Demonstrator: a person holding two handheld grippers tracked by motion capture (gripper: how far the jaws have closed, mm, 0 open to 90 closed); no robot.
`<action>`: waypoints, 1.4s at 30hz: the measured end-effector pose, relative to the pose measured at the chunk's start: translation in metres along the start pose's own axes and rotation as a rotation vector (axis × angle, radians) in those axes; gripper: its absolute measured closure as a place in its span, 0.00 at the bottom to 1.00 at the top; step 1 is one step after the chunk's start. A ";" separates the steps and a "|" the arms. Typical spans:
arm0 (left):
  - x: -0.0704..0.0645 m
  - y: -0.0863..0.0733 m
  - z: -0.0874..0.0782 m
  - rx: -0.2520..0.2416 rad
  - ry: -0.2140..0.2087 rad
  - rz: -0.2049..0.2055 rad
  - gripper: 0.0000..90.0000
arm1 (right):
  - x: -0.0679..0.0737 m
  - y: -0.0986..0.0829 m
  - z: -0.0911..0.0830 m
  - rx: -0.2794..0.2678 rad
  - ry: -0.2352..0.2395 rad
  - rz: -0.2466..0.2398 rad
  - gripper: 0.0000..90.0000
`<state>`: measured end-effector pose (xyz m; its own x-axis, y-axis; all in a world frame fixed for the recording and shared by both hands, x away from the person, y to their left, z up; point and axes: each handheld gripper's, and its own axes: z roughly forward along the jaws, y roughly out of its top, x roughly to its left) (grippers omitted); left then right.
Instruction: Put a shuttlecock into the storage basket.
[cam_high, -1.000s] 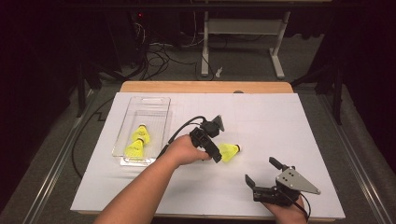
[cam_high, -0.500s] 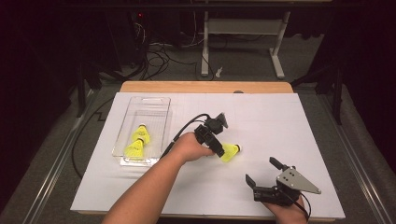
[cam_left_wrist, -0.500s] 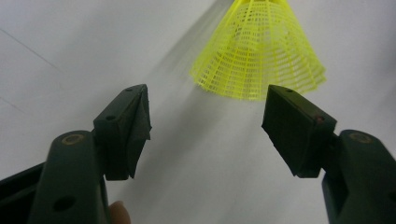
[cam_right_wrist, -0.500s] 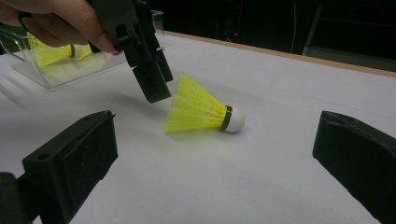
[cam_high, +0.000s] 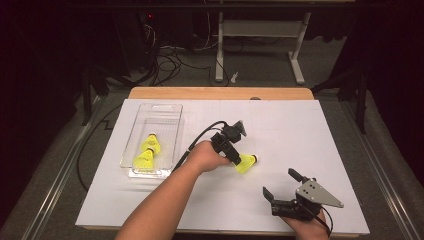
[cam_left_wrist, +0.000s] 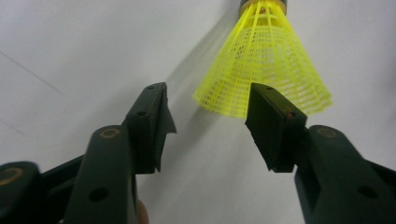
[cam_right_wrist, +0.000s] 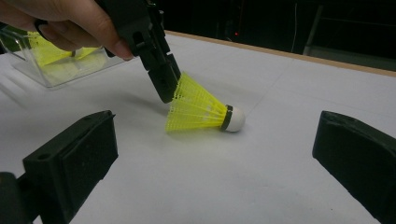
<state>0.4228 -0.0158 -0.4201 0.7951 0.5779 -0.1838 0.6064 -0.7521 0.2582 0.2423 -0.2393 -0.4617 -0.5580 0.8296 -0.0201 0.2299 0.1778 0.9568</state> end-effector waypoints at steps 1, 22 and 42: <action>0.000 0.001 0.001 0.001 0.002 0.003 0.57 | 0.000 0.000 0.000 0.000 0.000 0.000 0.01; -0.011 -0.003 -0.002 -0.064 -0.002 0.104 1.00 | -0.002 0.000 -0.001 -0.001 -0.004 0.000 0.01; -0.010 -0.017 -0.018 -0.066 -0.038 0.095 1.00 | -0.001 0.000 -0.002 -0.002 -0.009 -0.005 0.01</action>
<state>0.4045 -0.0034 -0.4059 0.8494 0.4921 -0.1906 0.5274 -0.7795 0.3378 0.2414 -0.2408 -0.4611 -0.5519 0.8335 -0.0271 0.2259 0.1807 0.9572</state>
